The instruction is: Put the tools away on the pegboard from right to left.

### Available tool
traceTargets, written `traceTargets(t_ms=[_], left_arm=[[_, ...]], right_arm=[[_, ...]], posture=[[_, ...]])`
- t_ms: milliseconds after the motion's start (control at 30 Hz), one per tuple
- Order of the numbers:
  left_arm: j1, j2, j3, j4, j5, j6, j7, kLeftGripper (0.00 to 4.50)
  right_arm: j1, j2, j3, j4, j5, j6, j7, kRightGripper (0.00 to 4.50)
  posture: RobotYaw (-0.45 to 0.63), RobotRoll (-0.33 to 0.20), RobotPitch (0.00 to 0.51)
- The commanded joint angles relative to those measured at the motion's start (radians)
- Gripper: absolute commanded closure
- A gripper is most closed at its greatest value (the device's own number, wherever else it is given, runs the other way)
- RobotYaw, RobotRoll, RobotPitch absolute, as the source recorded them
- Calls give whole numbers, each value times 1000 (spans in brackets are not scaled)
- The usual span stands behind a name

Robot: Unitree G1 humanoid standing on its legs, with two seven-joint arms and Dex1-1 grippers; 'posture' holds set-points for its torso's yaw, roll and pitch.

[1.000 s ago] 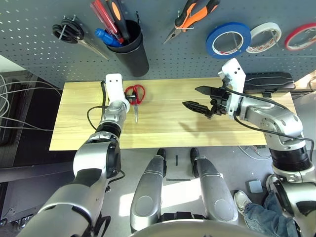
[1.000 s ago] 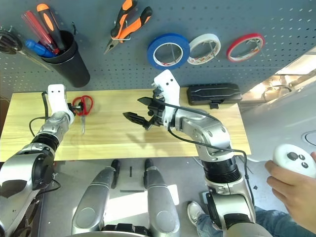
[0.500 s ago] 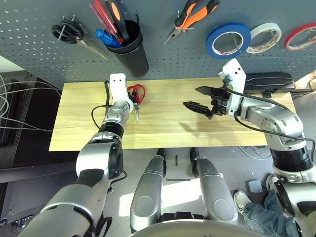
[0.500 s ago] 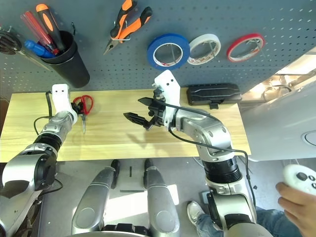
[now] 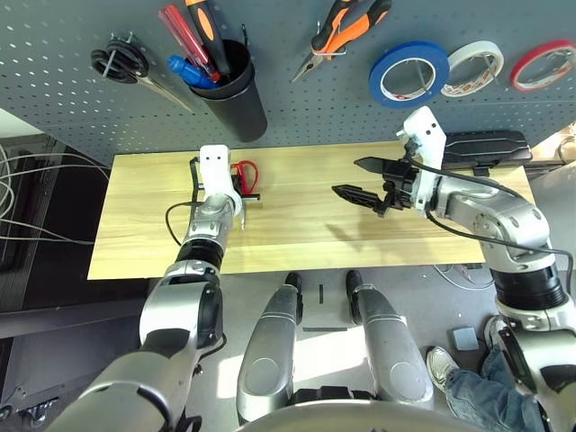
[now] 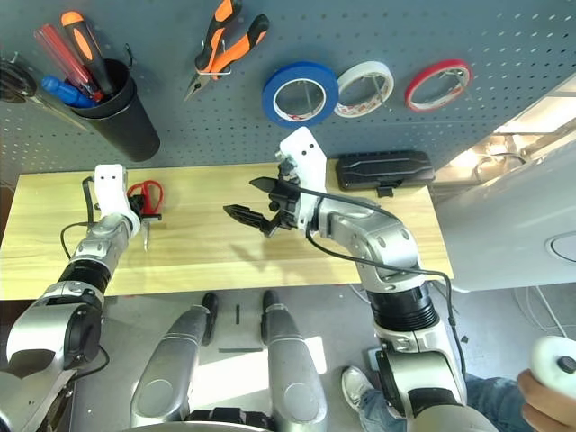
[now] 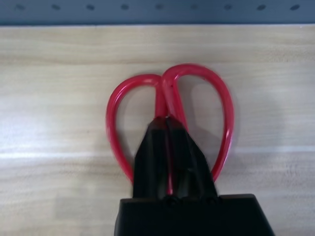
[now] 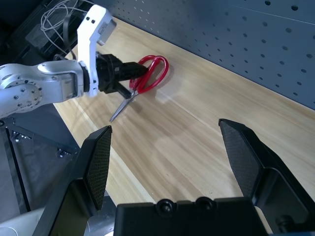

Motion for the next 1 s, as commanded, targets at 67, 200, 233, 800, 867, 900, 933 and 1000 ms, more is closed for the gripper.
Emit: traceTargets(t_ms=[67,200,233,800,867,900,933,1000], left_arm=[[76,-12,16,-106,-36,112,14,2663],[98,-4,22,-266,-66,203,16,1411],[101,-2,24,-300,-72,224,17,1155],[43,70,30,-220,-45,191,59,16],[26,79,8,-133,-19,149,62,16],[18,82,2,-101,-12,134,62,16],[8,82,-3,-65,-5,116,63,16],[-18,79,-7,20,3,79,72,16]], right_arm=[[9,-3,16,6,1,-12,12,0],[10,-4,17,7,0,-13,13,0],[11,-5,17,8,0,-14,13,0],[6,-2,18,12,-1,-19,11,0],[3,1,17,12,-1,-19,9,0],[1,3,17,13,-1,-19,8,0],[-1,5,16,12,-2,-20,4,0],[-5,11,10,12,-4,-26,-4,0]], posture=[[19,0,451],[22,0,450],[23,0,450],[19,0,444],[15,0,447],[15,0,447],[11,0,450],[7,0,454]])
